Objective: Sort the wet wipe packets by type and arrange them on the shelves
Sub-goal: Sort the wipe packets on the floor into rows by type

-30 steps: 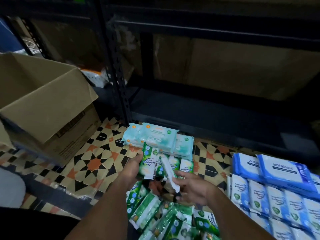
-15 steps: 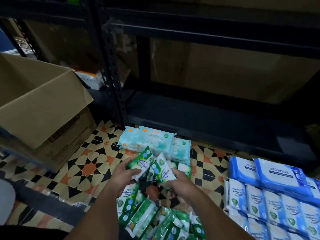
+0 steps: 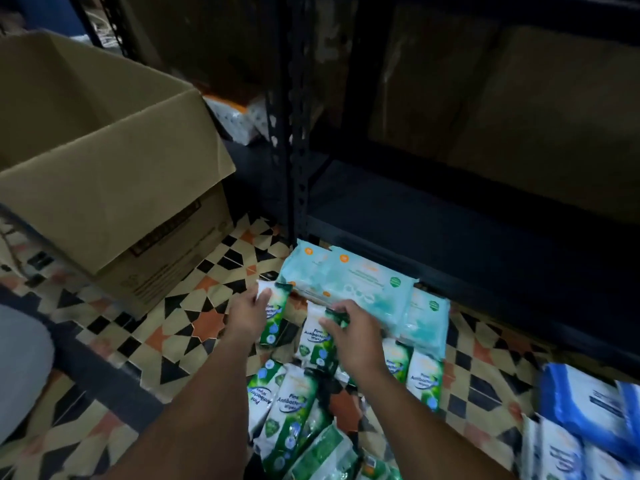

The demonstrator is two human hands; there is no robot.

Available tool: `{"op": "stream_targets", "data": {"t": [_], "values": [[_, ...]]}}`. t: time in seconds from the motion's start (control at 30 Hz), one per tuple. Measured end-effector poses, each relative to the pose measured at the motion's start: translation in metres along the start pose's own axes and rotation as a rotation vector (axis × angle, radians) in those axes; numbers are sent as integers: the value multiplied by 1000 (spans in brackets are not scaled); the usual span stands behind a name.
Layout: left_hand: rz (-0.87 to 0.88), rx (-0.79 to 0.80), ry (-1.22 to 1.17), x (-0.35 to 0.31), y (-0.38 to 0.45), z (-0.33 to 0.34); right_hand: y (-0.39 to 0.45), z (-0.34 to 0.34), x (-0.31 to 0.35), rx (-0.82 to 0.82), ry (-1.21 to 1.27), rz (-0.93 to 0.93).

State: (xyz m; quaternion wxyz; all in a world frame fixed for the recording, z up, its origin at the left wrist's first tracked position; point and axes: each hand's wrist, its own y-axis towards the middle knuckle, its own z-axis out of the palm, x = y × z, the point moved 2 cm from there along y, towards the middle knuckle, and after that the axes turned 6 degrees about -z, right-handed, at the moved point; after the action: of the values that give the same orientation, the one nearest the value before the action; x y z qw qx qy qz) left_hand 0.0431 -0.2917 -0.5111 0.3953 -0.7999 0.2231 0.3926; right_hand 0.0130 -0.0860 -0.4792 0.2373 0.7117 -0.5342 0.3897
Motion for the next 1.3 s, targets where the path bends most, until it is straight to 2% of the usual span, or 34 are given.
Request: {"op": "stream_targets", "data": {"t": [0.07, 0.17, 0.3, 0.37, 0.47, 0.53, 0.6, 0.7, 0.77, 0.83, 0.9, 0.97, 1.03, 1.17, 1.3], "values": [[18, 46, 173, 1, 19, 5, 15, 18, 3, -22, -72, 20], [28, 56, 320, 7, 32, 11, 28, 41, 3, -43, -22, 112], [66, 46, 479, 28, 46, 15, 29, 62, -10, 41, -132, 103], [144, -26, 651, 30, 39, 18, 20, 65, -15, 113, -168, 58], [260, -152, 700, 32, 15, 22, -2, 65, -16, 300, -315, -89], [317, -149, 726, 42, 4, 26, -14, 65, -20, 376, -500, -230], [315, -102, 770, 51, -2, 32, -23, 65, -24, 415, -594, -291], [296, -64, 813, 57, -2, 38, -29, 63, -32, 489, -569, -297], [307, -36, 785, 58, -1, 40, -34, 57, -35, 441, -535, -314], [308, -4, 783, 59, -1, 41, -41, 47, -42, 331, -581, -248], [327, 5, 792, 58, -2, 42, -52, 27, -50, 184, -644, -56], [371, -4, 814, 59, -4, 44, -64, 10, -64, 166, -654, 176], [433, -26, 870, 60, -9, 46, -74, -1, -75, 191, -642, 326], [388, 60, 922, 55, -24, 55, -79, -1, -81, 220, -557, 399], [341, 134, 1039, 50, -24, 61, -76, 3, -80, 262, -621, 416]]}}
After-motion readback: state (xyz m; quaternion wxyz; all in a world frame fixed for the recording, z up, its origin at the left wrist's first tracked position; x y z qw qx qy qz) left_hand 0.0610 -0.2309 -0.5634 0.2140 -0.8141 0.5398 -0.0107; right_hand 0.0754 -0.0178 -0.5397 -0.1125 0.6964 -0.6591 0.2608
